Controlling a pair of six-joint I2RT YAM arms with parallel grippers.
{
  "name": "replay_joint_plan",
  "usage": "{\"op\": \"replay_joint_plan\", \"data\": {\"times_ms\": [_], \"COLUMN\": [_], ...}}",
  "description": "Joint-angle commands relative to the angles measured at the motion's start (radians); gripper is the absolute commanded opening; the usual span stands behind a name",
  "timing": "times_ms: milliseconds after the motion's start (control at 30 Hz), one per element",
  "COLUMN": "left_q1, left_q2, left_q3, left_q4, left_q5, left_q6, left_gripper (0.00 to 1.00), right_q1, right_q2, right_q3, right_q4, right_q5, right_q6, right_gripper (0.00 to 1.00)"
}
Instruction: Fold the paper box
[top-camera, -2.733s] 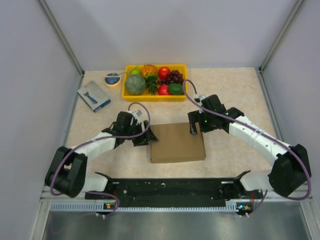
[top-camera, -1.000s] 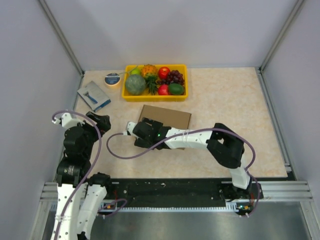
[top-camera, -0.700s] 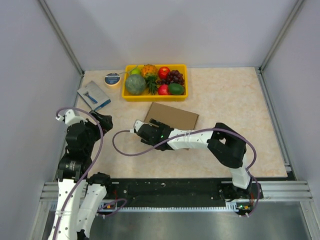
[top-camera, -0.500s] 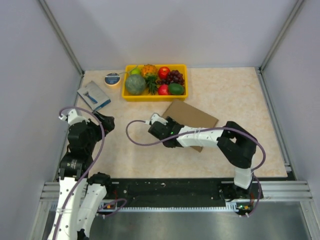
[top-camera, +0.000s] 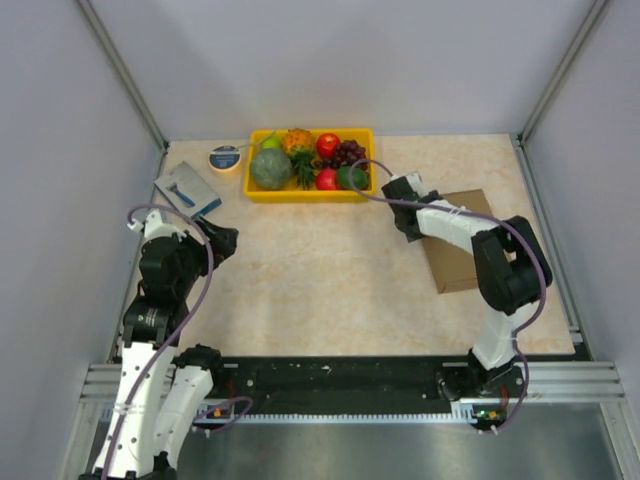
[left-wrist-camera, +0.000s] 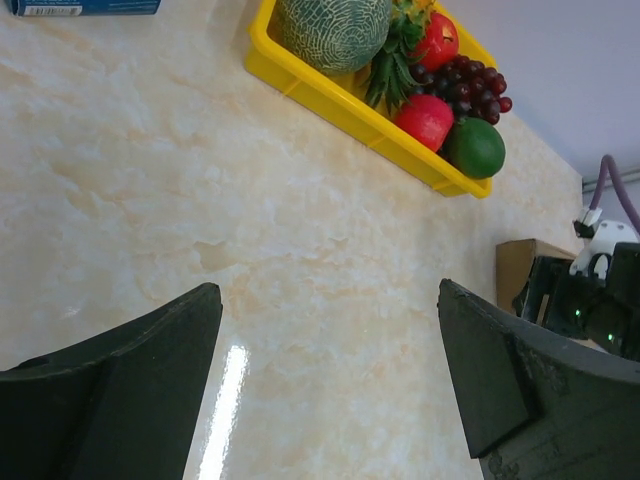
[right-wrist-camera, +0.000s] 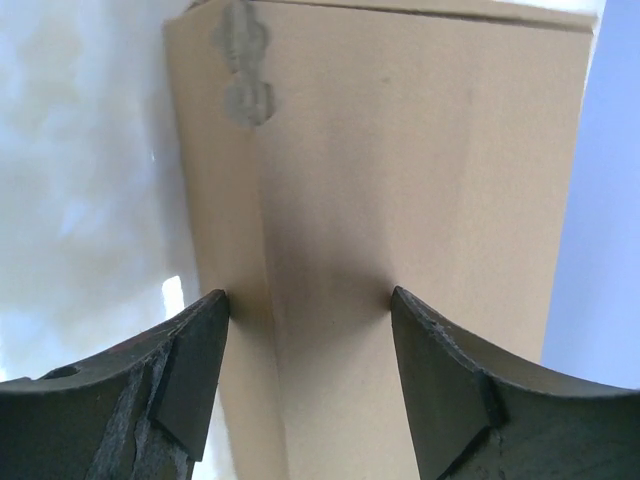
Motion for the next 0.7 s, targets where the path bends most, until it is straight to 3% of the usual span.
{"op": "replay_joint_plan", "data": {"times_ms": [0, 267, 467, 667], "left_q1": [0.002, -0.05, -0.088, -0.091], "left_q2": [0.027, 0.166, 0.283, 0.411], "left_q3": [0.012, 0.093, 0.172, 0.239], "left_q4": [0.059, 0.068, 0.04, 0.03], "left_q5": [0.018, 0.007, -0.048, 0.063], "left_q6": [0.026, 0.1, 0.135, 0.121], "left_gripper": [0.93, 0.91, 0.91, 0.86], "right_q1": [-0.114, -0.227, -0.309, -0.338], "right_q2": [0.102, 0.305, 0.432, 0.684], "right_q3": [0.128, 0.288, 0.484, 0.884], "right_q4": [0.11, 0.303, 0.306, 0.151], "right_q5": [-0.056, -0.124, -0.23, -0.136], "right_q6": [-0.195, -0.544, -0.585, -0.538], "right_gripper": [0.65, 0.66, 0.66, 0.67]}}
